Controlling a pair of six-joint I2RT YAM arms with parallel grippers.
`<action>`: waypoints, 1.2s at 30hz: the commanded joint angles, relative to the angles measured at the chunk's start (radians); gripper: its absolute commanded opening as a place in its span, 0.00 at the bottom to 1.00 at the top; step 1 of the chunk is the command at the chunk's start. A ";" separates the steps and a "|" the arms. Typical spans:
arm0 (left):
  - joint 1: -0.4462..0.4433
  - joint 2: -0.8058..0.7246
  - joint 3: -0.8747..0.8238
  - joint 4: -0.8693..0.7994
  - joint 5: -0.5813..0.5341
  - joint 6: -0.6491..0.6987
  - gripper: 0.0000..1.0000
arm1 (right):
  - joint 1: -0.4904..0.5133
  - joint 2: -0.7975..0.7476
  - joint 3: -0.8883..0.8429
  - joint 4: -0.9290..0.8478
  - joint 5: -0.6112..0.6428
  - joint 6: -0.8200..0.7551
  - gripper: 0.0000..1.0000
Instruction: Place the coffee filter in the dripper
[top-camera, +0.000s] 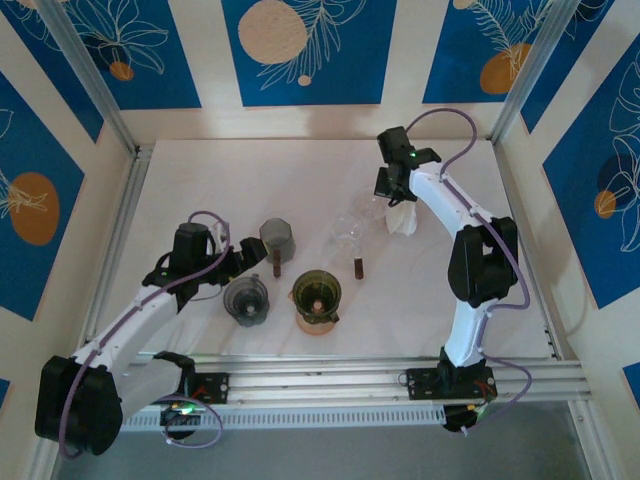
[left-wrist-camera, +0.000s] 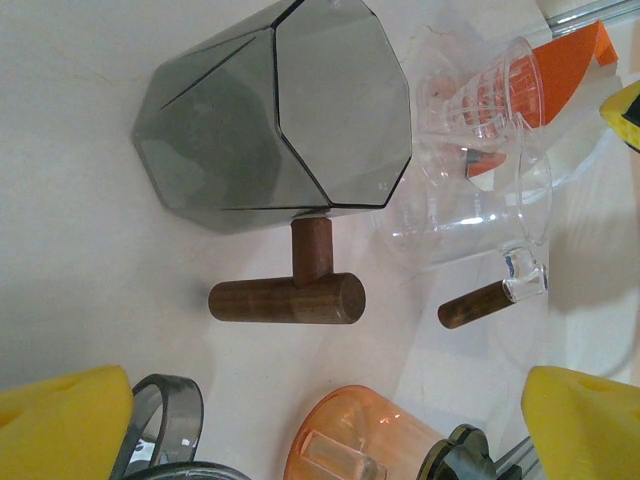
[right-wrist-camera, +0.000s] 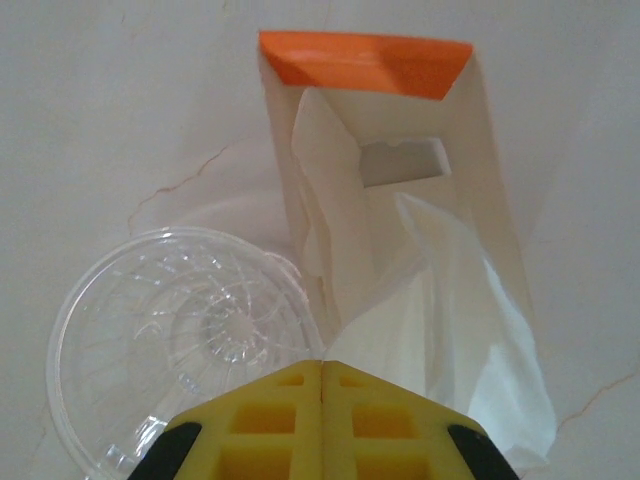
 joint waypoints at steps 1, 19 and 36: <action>-0.010 0.002 0.025 0.006 0.017 -0.008 1.00 | 0.012 -0.008 0.044 -0.059 0.059 -0.013 0.00; -0.010 0.002 0.025 0.006 0.013 -0.013 1.00 | 0.009 -0.030 0.024 -0.039 0.069 0.003 0.00; -0.010 0.008 0.025 0.008 0.019 -0.026 1.00 | -0.023 -0.016 0.042 -0.044 -0.047 0.009 0.36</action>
